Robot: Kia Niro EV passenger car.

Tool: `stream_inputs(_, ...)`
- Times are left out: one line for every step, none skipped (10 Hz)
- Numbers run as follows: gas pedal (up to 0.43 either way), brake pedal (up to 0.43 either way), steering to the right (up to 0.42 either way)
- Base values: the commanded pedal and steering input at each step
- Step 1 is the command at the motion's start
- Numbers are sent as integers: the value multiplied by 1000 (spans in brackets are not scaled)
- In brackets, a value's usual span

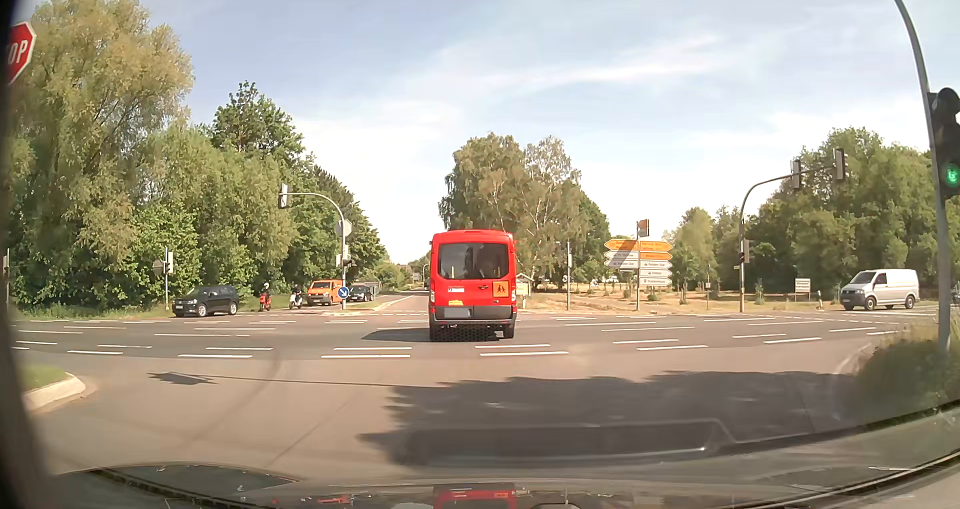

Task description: Follow the waypoints while adhering to traffic rules and regulations

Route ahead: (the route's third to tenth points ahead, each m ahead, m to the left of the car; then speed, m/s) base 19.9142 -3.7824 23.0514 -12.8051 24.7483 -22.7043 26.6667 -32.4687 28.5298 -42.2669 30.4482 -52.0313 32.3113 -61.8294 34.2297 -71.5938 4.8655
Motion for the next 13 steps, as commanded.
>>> stream_inputs(177, 0, 85)
stream_inputs(169, 0, 101)
stream_inputs(138, 0, 118)
stream_inputs(138, 0, 131)
stream_inputs(118, 0, 148)
stream_inputs(0, 0, 160)
stream_inputs(0, 0, 175)
stream_inputs(0, 0, 192)
stream_inputs(0, 0, 213)
stream_inputs(0, 0, 234)
stream_inputs(0, 0, 244)
stream_inputs(0, 0, 248)
stream_inputs(0, 0, 251)
